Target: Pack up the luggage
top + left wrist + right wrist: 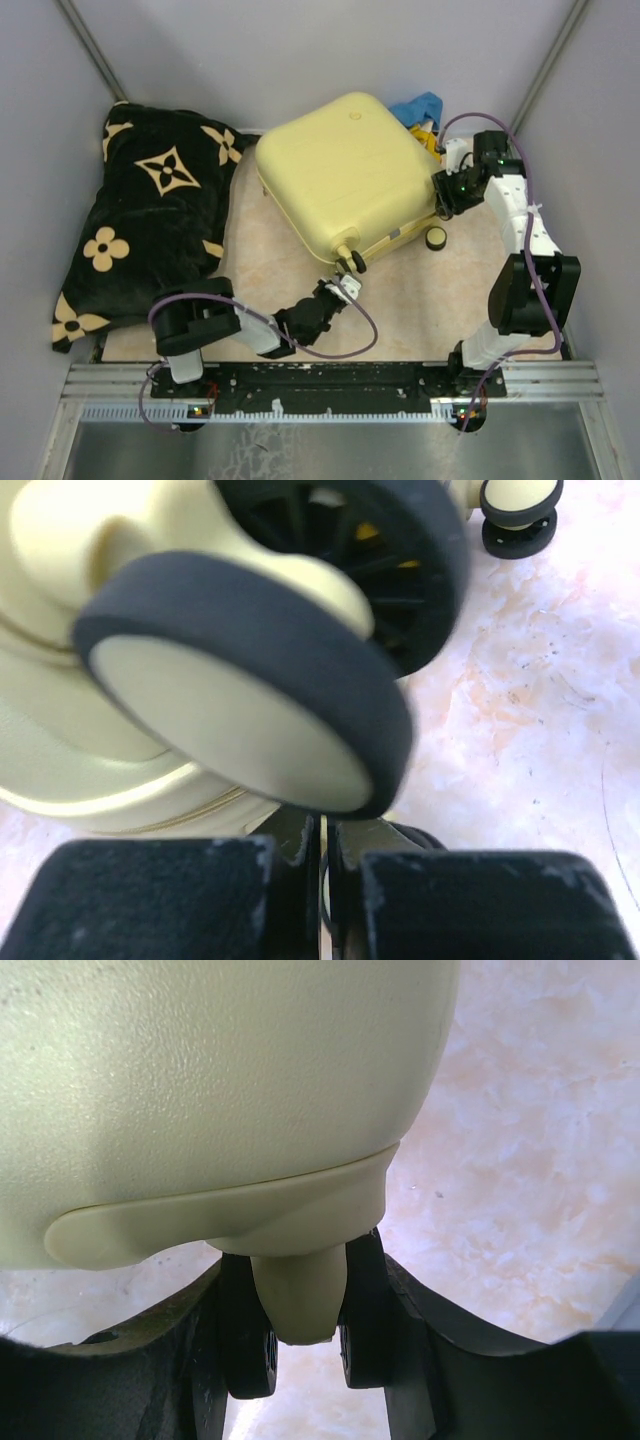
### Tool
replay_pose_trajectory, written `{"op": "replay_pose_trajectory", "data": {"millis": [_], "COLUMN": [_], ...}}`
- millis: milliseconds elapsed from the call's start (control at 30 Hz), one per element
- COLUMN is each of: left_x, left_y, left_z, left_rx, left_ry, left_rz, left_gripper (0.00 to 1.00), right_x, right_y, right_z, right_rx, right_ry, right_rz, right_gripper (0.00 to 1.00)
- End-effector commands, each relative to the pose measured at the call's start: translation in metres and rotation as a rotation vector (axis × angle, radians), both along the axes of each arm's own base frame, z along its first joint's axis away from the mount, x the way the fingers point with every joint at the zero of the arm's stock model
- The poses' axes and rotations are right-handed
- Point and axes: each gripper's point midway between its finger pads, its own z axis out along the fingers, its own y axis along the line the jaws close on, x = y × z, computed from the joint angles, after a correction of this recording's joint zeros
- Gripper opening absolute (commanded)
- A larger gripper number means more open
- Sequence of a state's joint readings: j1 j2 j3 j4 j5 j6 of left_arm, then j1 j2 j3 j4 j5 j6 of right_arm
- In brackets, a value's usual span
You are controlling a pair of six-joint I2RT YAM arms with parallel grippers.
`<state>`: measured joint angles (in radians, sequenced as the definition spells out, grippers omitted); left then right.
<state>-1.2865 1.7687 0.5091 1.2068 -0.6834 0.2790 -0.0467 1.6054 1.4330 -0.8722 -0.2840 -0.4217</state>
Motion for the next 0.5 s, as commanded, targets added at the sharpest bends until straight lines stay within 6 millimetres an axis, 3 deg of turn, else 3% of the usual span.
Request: {"op": "replay_pose_trajectory", "data": {"millis": [0, 233, 467], "left_x": [-0.012, -0.013, -0.001], "left_y": [-0.062, -0.092, -0.120], "left_z": [0.023, 0.030, 0.014], "left_rx": [-0.081, -0.110, -0.088], "left_ry": [-0.101, -0.184, -0.198], "left_rz": [-0.129, -0.124, -0.129], "left_gripper": [0.00, 0.00, 0.00], "right_x": [-0.028, -0.031, -0.033], "right_y": [0.044, 0.045, 0.045], "right_z": [0.007, 0.006, 0.010], "right_rx": [0.133, 0.139, 0.136], "right_ry": [0.084, 0.089, 0.079], "right_rz": [0.002, -0.001, 0.003], "right_gripper": [0.00, 0.00, 0.00]}}
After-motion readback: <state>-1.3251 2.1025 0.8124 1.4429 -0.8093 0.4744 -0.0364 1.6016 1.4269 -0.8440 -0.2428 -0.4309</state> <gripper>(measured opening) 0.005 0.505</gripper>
